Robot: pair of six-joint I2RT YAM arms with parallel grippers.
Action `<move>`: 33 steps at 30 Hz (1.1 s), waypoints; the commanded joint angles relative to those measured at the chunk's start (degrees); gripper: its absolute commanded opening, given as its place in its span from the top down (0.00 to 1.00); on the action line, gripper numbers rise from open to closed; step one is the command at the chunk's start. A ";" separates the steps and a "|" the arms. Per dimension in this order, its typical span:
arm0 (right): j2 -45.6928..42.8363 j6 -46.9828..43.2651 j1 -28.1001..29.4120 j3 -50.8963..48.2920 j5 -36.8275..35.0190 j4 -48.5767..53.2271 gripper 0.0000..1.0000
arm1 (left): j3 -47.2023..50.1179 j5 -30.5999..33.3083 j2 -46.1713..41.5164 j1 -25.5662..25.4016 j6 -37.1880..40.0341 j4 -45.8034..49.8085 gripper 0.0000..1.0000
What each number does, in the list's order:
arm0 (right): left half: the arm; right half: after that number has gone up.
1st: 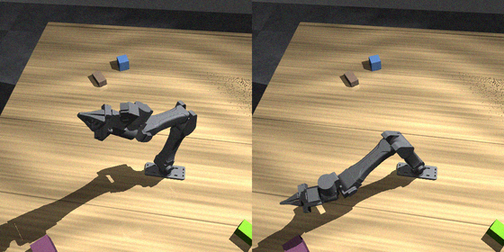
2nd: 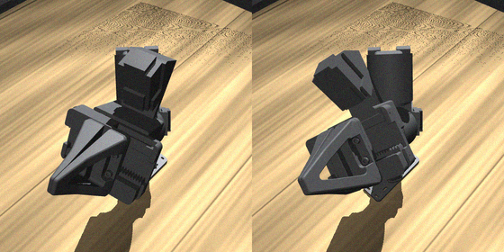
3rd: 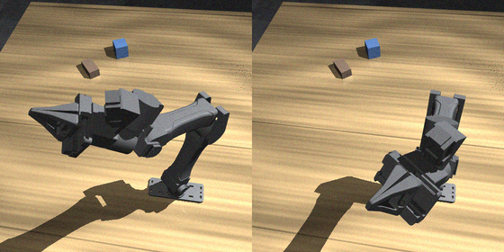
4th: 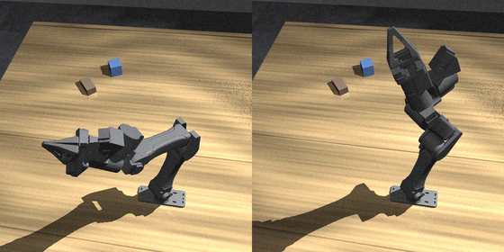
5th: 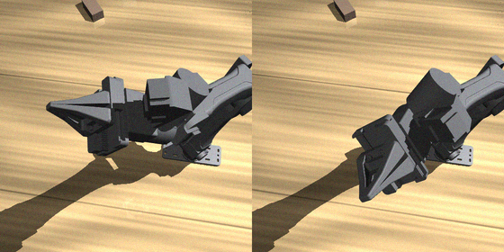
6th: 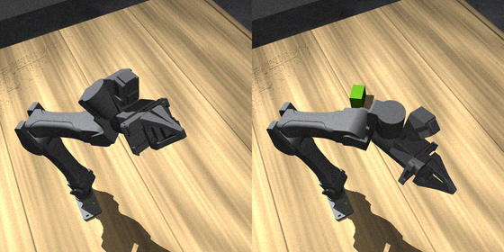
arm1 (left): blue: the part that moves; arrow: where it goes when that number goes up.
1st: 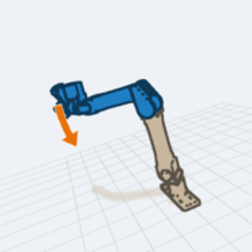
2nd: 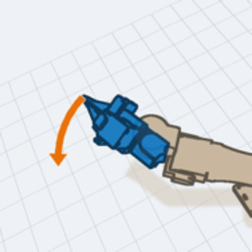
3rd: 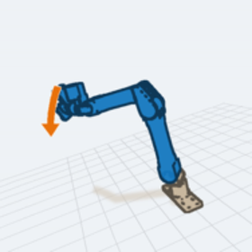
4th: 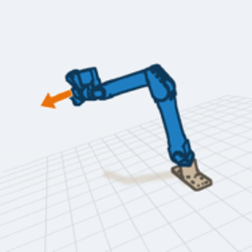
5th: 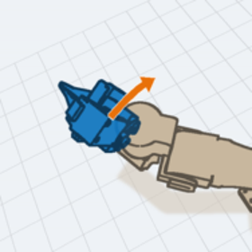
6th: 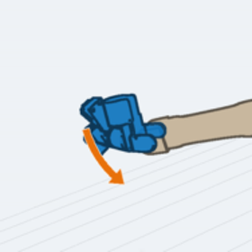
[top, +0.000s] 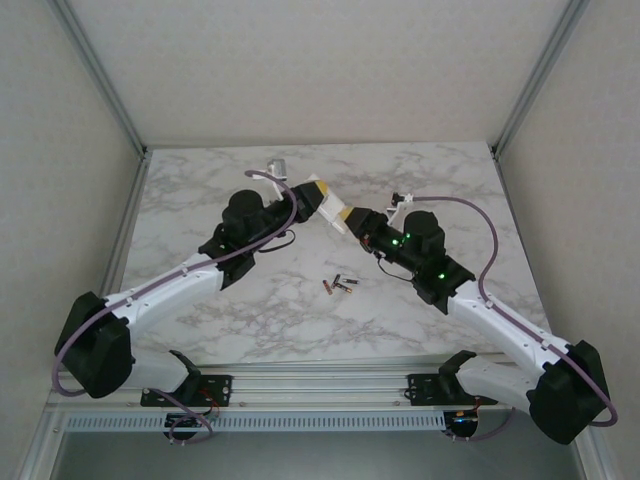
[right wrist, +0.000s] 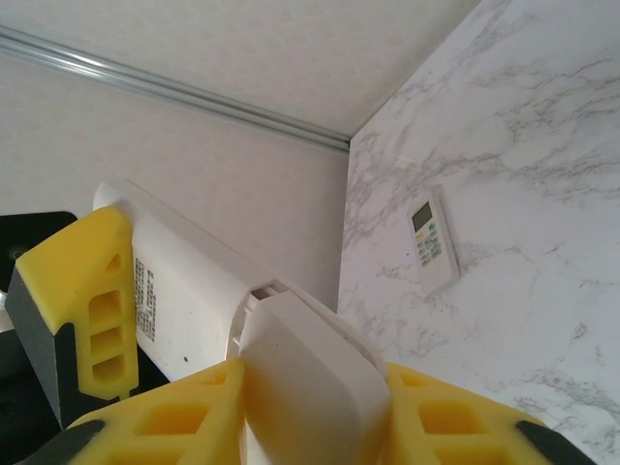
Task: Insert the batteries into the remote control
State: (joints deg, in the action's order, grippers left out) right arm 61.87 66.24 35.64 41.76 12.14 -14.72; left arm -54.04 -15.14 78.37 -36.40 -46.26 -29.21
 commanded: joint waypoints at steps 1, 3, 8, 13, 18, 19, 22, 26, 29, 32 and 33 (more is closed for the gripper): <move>-0.41 -0.28 -1.82 -3.10 -0.64 3.25 0.54 | -4.08 -1.15 1.22 0.55 -0.88 -2.92 1.00; -0.77 -0.97 -1.97 -3.27 -0.46 3.55 0.53 | -4.56 -1.77 2.31 0.62 -1.91 -4.32 1.00; -1.93 -2.40 -2.67 -3.87 -0.29 3.62 0.70 | -6.28 -2.22 5.89 0.72 -3.90 -6.21 1.00; -2.54 -3.53 -4.42 -4.30 0.94 3.51 0.78 | -8.65 -4.76 10.37 1.26 -6.06 -8.76 1.00; -3.23 -2.55 -7.95 -4.87 2.74 4.11 0.47 | -10.92 -5.51 14.85 1.38 -7.09 -9.99 1.00; -3.12 -1.94 -8.96 -5.46 3.83 3.17 0.38 | -11.24 -5.96 15.82 1.48 -7.56 -10.64 1.00; -1.29 2.35 -13.15 -6.92 8.97 -2.30 0.29 | -12.74 -7.06 18.65 1.77 -8.44 -11.82 1.00; 1.72 1.38 -15.43 -4.30 12.24 -0.83 0.27 | -14.92 -7.32 21.42 1.78 -6.83 -11.06 1.00; 3.74 -0.14 -15.66 -2.52 12.89 0.18 0.27 | -16.20 -6.89 22.82 1.77 -5.09 -9.55 1.00; 6.14 0.35 -15.69 -1.73 14.02 -1.18 0.28 | -17.00 -6.39 23.65 1.77 -3.32 -8.39 1.00; 6.90 0.63 -15.66 -1.48 14.48 -1.81 0.28 | -17.30 -6.35 23.94 1.79 -2.82 -8.01 1.00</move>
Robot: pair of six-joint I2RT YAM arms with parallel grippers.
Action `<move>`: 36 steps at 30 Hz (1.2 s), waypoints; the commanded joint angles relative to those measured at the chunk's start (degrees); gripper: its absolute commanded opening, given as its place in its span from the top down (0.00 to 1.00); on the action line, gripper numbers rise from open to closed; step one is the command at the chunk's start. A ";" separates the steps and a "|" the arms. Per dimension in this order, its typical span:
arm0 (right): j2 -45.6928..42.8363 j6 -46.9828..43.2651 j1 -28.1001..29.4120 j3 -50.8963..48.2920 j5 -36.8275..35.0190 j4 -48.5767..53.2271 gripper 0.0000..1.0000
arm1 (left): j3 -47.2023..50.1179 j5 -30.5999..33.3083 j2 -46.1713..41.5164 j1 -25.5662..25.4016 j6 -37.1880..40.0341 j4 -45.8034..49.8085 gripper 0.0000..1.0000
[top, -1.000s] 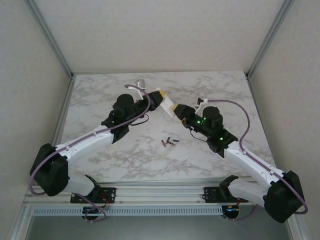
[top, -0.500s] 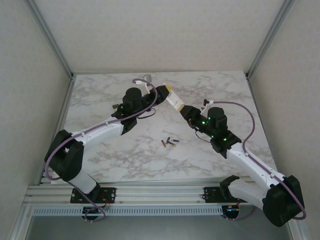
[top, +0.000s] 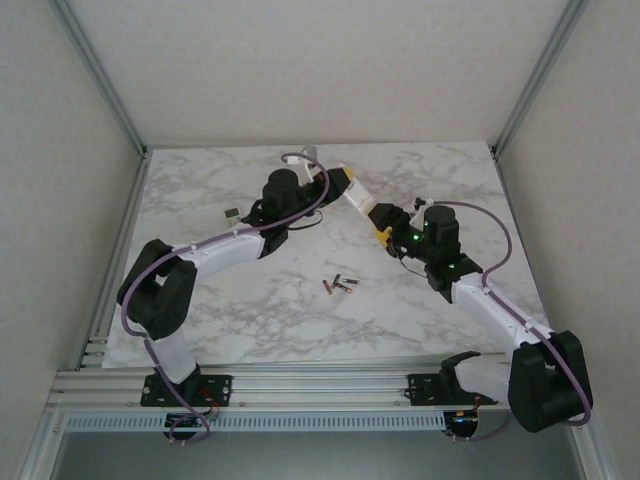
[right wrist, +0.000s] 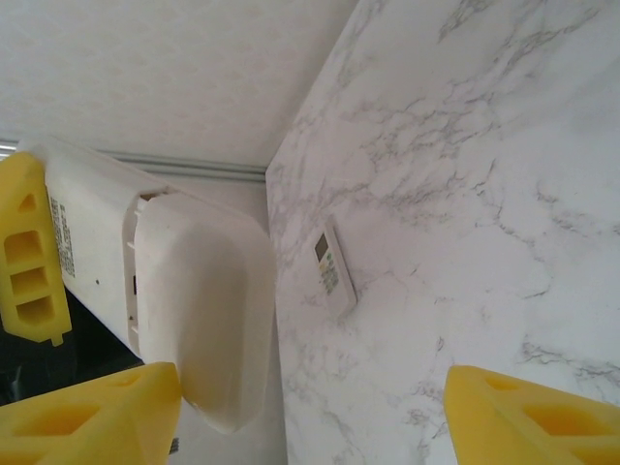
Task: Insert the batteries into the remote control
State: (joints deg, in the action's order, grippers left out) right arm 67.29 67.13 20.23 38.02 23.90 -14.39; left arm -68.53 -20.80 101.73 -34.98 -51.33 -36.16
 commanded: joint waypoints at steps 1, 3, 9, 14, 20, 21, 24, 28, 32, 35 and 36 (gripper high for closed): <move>2.28 0.02 -0.26 2.42 3.11 -2.75 0.28 | -3.07 -0.58 0.74 0.35 2.73 -0.65 1.00; 3.39 0.28 -0.27 2.89 3.40 -3.26 0.29 | -3.46 -0.65 1.09 0.29 3.38 -0.08 1.00; 5.08 0.10 -0.61 4.44 3.79 -3.54 0.26 | -3.62 0.14 0.50 0.28 5.31 1.61 1.00; 5.20 0.63 -0.59 5.19 4.69 -4.55 0.20 | -3.38 0.87 -0.16 0.20 6.36 2.65 1.00; 5.71 0.27 -0.58 5.05 5.58 -4.81 0.23 | -3.17 0.90 -1.01 -0.05 6.07 2.32 1.00; 5.89 0.19 -0.63 5.09 5.72 -4.75 0.24 | -3.48 0.69 -1.00 -0.17 6.25 2.49 1.00; 6.39 -0.57 -0.63 5.39 5.68 -3.10 0.24 | -3.87 0.63 -0.99 -0.35 6.47 2.94 1.00; 7.11 -1.63 -0.59 5.55 5.02 -1.98 0.26 | -3.71 0.50 -1.35 -0.61 6.80 3.03 1.00; 8.77 -2.00 -0.60 5.96 5.36 -1.27 0.30 | -3.34 0.43 -1.80 -0.79 6.94 2.86 1.00; 9.56 -1.62 -0.60 5.71 5.71 -1.25 0.37 | -3.21 1.21 -2.41 -0.78 7.40 3.44 1.00; 9.61 -1.65 -0.60 5.51 5.64 -1.21 0.40 | -3.27 1.48 -2.57 -0.74 7.73 3.78 1.00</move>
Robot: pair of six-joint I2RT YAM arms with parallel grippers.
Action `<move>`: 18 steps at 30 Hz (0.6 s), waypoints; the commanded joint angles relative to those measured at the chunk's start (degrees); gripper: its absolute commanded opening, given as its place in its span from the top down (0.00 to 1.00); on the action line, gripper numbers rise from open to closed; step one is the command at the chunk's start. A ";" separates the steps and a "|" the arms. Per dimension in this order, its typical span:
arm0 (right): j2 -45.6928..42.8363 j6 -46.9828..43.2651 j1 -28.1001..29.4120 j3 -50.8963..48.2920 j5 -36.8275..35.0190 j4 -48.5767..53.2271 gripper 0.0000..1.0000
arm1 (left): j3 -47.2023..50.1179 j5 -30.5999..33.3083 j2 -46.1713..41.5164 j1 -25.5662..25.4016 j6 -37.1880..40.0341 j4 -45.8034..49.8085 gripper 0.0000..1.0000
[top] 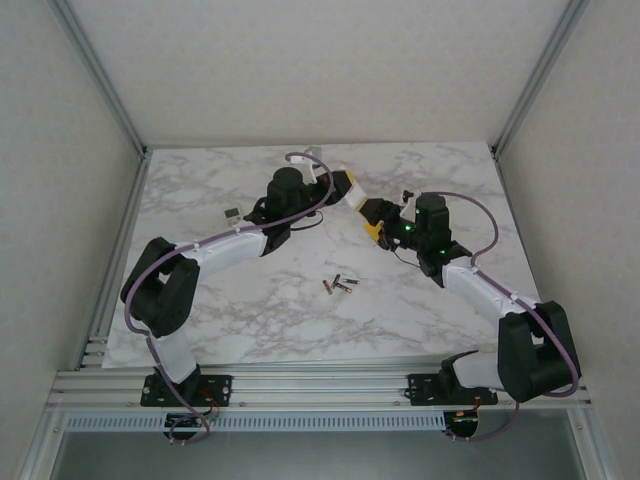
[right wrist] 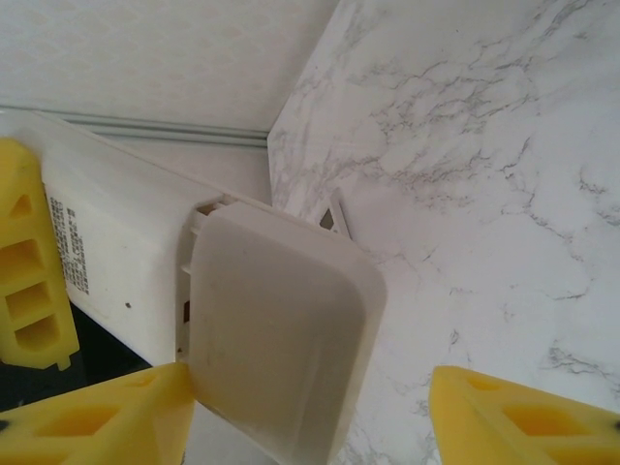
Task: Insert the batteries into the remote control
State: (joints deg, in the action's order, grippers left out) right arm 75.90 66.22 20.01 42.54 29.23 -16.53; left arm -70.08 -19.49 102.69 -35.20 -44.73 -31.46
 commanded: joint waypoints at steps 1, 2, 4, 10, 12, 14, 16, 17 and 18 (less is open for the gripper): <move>0.86 -0.77 -0.34 0.82 0.32 1.18 0.41 | -1.87 0.45 -3.68 -0.50 1.42 -0.55 1.00; 0.69 -0.99 -0.35 0.76 0.01 1.68 0.43 | -1.98 0.73 -3.83 -0.51 1.66 -0.21 1.00; 0.31 -1.58 -0.41 0.65 -0.60 3.16 0.45 | -2.15 0.96 -3.92 -0.54 1.91 0.15 1.00; 0.69 -2.06 -0.50 0.88 -0.66 3.76 0.52 | -2.34 -1.28 -3.39 -0.73 2.00 -0.79 1.00; 1.05 -1.97 -0.49 1.08 -0.15 2.98 0.56 | -2.14 -2.01 -3.30 -0.83 2.57 -0.96 1.00; 1.24 -1.90 -0.48 1.06 0.11 2.59 0.59 | -1.75 -2.04 -3.61 -0.89 2.74 -1.14 1.00; 1.36 -2.05 -0.49 0.99 0.03 2.64 0.61 | -1.68 -1.07 -3.82 -0.90 3.25 -0.36 1.00; 1.32 -2.06 -0.50 0.99 -0.09 2.78 0.62 | -1.87 -0.37 -3.98 -0.85 3.69 0.56 1.00; 1.35 -2.08 -0.45 0.94 -0.08 2.79 0.63 | -2.06 0.20 -4.08 -0.84 4.20 1.38 1.00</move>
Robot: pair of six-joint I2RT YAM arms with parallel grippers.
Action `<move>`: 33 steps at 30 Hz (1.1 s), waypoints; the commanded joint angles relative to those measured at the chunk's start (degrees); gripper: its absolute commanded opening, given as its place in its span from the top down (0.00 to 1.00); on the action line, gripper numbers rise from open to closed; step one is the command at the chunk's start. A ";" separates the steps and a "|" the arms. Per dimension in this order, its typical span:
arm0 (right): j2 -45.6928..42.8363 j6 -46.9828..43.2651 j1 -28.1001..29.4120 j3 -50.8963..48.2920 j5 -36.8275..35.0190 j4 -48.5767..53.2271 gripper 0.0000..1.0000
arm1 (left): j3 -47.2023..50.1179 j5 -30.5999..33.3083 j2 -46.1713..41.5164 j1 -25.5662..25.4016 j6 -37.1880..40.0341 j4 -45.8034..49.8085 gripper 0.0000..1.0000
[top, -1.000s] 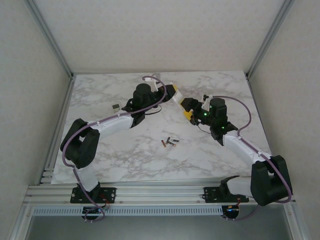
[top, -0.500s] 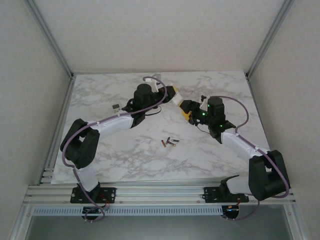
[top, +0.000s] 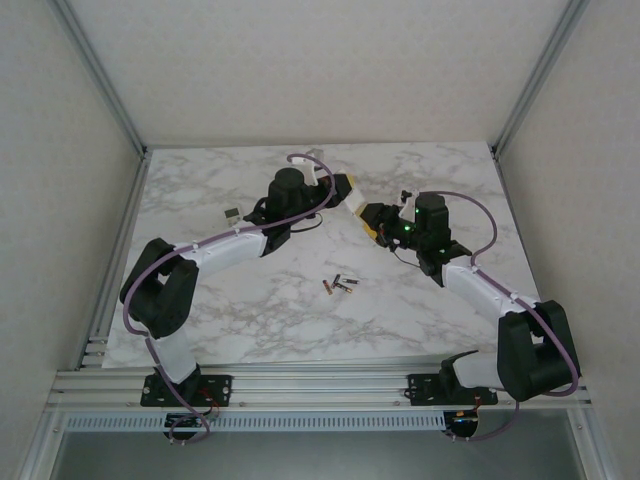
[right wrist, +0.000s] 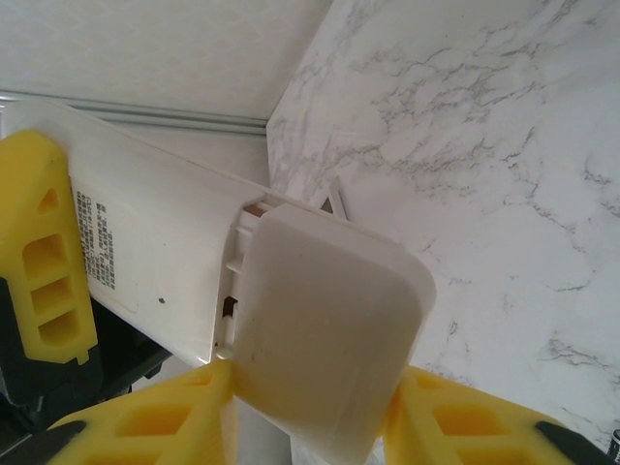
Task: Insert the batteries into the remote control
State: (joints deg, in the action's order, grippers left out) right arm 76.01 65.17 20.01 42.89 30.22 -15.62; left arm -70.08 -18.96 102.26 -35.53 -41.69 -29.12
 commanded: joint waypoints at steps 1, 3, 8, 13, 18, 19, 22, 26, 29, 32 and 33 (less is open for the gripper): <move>1.22 -1.15 -0.57 0.38 -1.06 1.91 0.64 | -2.24 0.37 -3.66 -0.52 1.71 -0.23 1.00; 1.10 -1.18 -0.60 0.05 -1.08 1.92 0.65 | -2.33 1.62 -3.90 -0.51 2.60 0.85 1.00; -0.18 -1.18 -1.19 -1.70 -1.20 0.99 0.67 | -2.27 4.97 -5.11 -0.14 4.68 3.63 1.00; -1.04 -2.49 -1.56 -2.51 -1.87 2.93 0.65 | -1.80 5.21 -5.91 0.28 4.34 3.38 1.00; -1.12 -2.50 -2.06 -3.95 -1.61 2.44 0.50 | -2.05 3.18 -3.82 0.21 2.78 2.27 1.00; -1.41 -2.52 -2.05 -4.10 -1.19 2.05 0.44 | -2.14 3.20 -3.12 0.20 2.76 2.40 1.00; -3.07 -2.56 -2.02 -4.25 0.66 0.41 0.34 | -2.14 4.22 -2.13 0.13 3.25 2.58 1.00; -5.40 -1.85 -2.03 -4.23 0.32 0.44 0.31 | -3.01 4.83 -1.37 0.05 4.28 3.19 1.00; -5.20 0.22 -2.06 -3.41 1.50 -0.78 0.27 | -3.61 4.93 -0.96 -0.41 5.03 3.57 1.00; -3.31 1.76 -1.85 -1.87 2.60 -1.79 0.23 | -3.96 4.98 -0.89 -0.92 5.86 3.71 1.00; -2.56 1.88 -1.80 -1.34 2.78 -1.79 0.23 | -4.07 5.09 -0.90 -1.18 6.07 3.85 1.00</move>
State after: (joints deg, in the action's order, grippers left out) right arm 71.94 65.43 18.24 39.27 31.31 -15.55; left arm -71.66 -14.76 100.68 -35.81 -37.39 -24.12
